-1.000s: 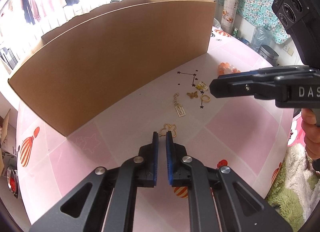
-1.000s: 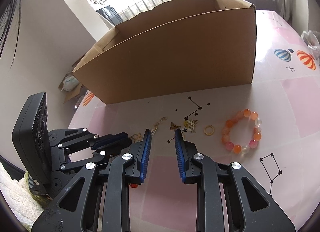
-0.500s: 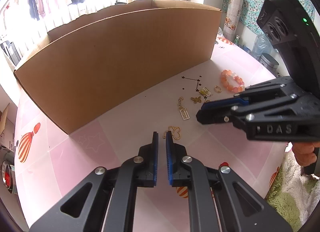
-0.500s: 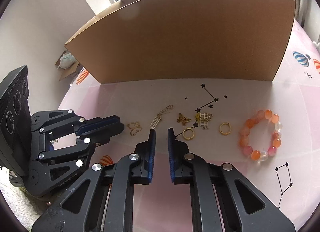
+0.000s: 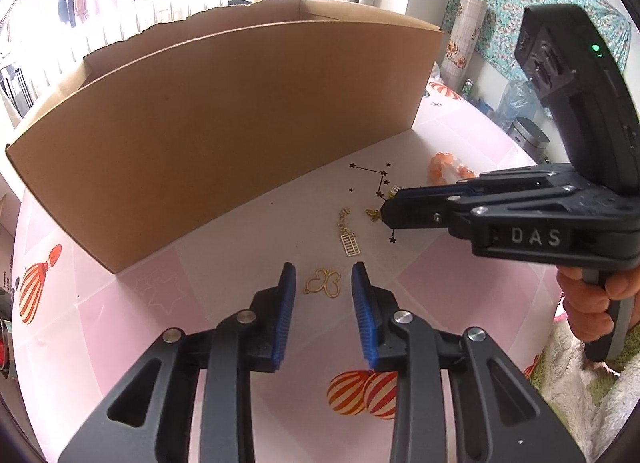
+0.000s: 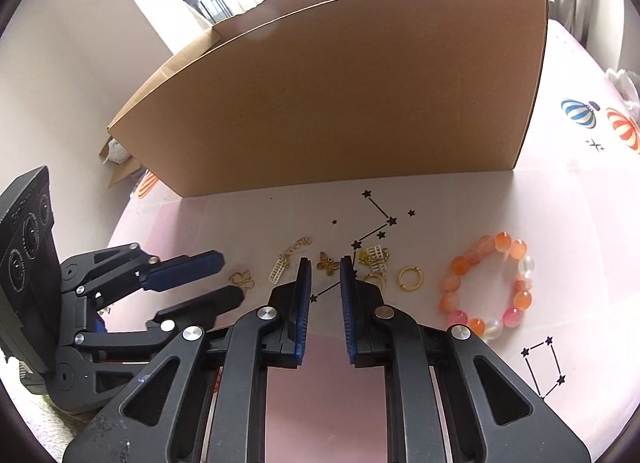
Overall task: Organize jewelry
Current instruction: 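Close the left gripper on the gold butterfly charm while the right gripper approaches other charms, then close the right gripper on a small gold charm while the left gripper holds the butterfly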
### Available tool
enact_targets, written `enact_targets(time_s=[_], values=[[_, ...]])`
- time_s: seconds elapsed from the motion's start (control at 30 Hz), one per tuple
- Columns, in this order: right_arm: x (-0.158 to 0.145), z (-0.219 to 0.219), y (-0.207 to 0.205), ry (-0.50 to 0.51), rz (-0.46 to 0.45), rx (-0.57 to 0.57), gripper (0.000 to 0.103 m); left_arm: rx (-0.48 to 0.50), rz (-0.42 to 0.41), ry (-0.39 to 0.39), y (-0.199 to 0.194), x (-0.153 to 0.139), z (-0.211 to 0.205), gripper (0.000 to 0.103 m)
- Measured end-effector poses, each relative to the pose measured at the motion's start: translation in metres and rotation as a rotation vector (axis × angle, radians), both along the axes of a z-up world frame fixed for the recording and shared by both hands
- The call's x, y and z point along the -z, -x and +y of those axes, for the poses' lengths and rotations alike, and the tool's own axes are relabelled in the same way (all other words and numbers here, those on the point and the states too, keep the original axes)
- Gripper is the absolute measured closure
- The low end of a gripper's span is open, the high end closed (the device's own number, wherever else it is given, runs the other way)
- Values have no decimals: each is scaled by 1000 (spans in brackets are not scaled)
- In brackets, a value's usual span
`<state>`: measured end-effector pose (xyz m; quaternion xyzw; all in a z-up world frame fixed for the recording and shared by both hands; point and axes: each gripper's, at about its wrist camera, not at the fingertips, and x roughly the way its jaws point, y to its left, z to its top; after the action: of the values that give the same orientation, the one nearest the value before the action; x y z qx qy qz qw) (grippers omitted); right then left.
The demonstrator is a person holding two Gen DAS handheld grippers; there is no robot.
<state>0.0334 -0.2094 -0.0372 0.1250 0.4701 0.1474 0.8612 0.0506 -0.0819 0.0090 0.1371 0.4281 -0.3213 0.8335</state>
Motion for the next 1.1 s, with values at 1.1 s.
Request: enact_targets(time_s=[1.1], values=[[-15,-15,18,22,-16,-69,88,7,-50,-77,9,-4,-4,88]])
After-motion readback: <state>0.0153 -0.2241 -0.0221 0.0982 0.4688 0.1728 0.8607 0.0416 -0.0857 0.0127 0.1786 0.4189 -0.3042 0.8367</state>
